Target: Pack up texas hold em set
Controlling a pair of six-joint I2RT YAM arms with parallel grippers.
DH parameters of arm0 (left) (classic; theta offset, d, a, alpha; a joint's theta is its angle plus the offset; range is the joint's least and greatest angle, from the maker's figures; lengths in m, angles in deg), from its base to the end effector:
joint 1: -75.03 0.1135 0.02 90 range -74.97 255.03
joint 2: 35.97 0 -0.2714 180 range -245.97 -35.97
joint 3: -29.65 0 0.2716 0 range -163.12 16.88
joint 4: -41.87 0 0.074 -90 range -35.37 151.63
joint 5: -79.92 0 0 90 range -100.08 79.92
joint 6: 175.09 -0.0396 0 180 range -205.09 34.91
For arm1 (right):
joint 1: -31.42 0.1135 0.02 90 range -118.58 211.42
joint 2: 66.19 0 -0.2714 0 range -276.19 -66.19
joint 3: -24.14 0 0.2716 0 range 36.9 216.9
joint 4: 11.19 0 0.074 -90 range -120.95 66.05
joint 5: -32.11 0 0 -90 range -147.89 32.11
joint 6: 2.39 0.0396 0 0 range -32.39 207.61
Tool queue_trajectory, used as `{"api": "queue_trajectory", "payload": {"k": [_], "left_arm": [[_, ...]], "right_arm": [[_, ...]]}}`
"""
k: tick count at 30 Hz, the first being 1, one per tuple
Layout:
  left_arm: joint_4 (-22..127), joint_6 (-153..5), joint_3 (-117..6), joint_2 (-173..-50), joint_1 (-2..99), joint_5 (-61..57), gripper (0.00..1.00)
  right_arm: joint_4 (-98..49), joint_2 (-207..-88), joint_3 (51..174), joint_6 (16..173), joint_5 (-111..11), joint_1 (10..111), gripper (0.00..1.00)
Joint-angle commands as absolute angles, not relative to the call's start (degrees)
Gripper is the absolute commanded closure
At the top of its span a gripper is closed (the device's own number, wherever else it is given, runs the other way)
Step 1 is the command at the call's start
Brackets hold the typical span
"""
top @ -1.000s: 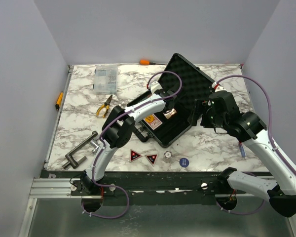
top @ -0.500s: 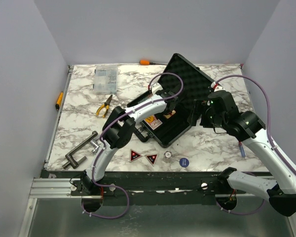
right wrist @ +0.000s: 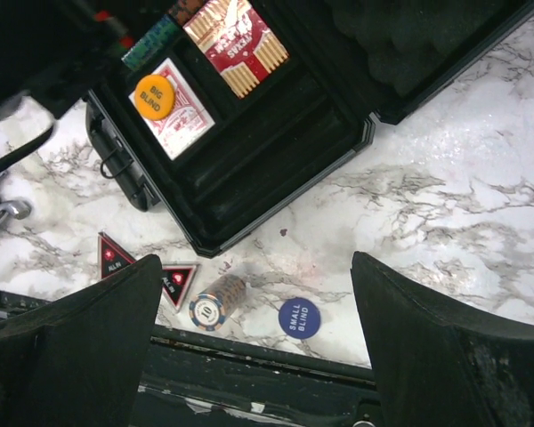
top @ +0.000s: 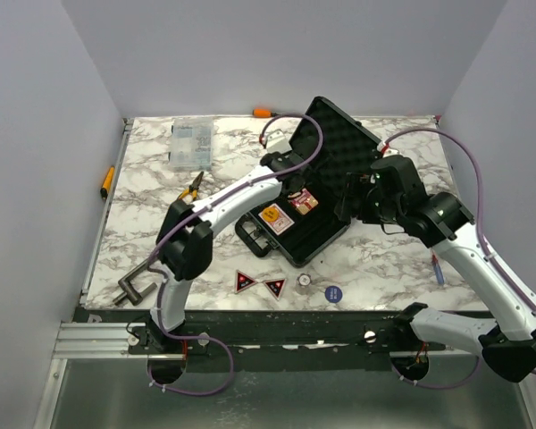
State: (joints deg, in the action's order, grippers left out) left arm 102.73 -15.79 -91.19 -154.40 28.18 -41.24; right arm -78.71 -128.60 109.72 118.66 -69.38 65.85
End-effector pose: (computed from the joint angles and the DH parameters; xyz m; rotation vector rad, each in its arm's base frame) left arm 0.3412 -0.3340 0.2717 -0.6505 2.3097 -0.2208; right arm 0.1898 0.1205 0.3820 0.0301 2.3497 0.3357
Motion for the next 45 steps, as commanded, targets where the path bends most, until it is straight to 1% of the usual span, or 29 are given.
{"api": "queue_trajectory", "payload": {"k": [1, 4, 8, 12, 15, 19, 24, 26, 32, 34, 36, 38, 45], "left_arm": [[98.2, -26.0, -83.2, -144.7, 29.4, -41.6, 0.02], [92.6, -30.2, -73.5, -136.5, 31.0, -42.0, 0.02], [83.9, -37.6, -57.1, -123.6, 34.2, -39.8, 0.02], [79.3, -44.0, -45.2, -112.0, 35.1, -39.6, 0.02], [78.7, -46.2, -37.9, -103.8, 35.1, -38.9, 0.02], [78.1, -49.5, -29.3, -91.9, 35.8, -37.6, 0.02], [80.4, -54.2, -23.2, -77.2, 36.2, -36.0, 0.04], [83.2, -55.7, -21.9, -71.1, 36.3, -35.5, 0.04], [88.1, -60.2, -17.7, -52.2, 36.5, -32.2, 0.04], [89.5, -60.1, -16.0, -46.5, 36.4, -31.9, 0.04], [90.8, -58.8, -15.2, -42.1, 36.4, -32.3, 0.04], [90.8, -59.3, -15.1, -39.3, 36.3, -32.2, 0.05], [92.5, -58.2, -15.3, -37.7, 36.3, -34.5, 0.05]], "right_arm": [[-76.4, -131.1, 111.4, 120.4, -67.8, 65.9, 0.11], [-74.7, -133.1, 111.8, 121.9, -65.7, 65.9, 0.11], [-71.2, -137.0, 111.8, 123.4, -62.4, 65.9, 0.12], [-68.1, -142.0, 113.2, 123.9, -60.7, 65.9, 0.12], [-66.1, -146.2, 115.6, 124.1, -60.0, 65.9, 0.13], [-64.2, -152.7, 119.9, 124.4, -58.4, 65.8, 0.17], [-63.5, -160.2, 124.7, 125.7, -57.5, 65.9, 0.21], [-64.6, -163.3, 126.9, 127.0, -61.3, 65.7, 0.27], [-63.0, -173.3, 133.0, 126.3, -60.5, 65.0, 0.53], [-61.8, -176.4, 134.6, 126.4, -59.8, 64.5, 0.59], [-60.8, -179.1, 136.0, 127.0, -58.3, 63.6, 0.63], [-60.1, -181.3, 137.2, 127.6, -55.6, 62.9, 0.65], [-59.5, -187.2, 140.3, 129.5, -51.8, 60.5, 0.77]]}}
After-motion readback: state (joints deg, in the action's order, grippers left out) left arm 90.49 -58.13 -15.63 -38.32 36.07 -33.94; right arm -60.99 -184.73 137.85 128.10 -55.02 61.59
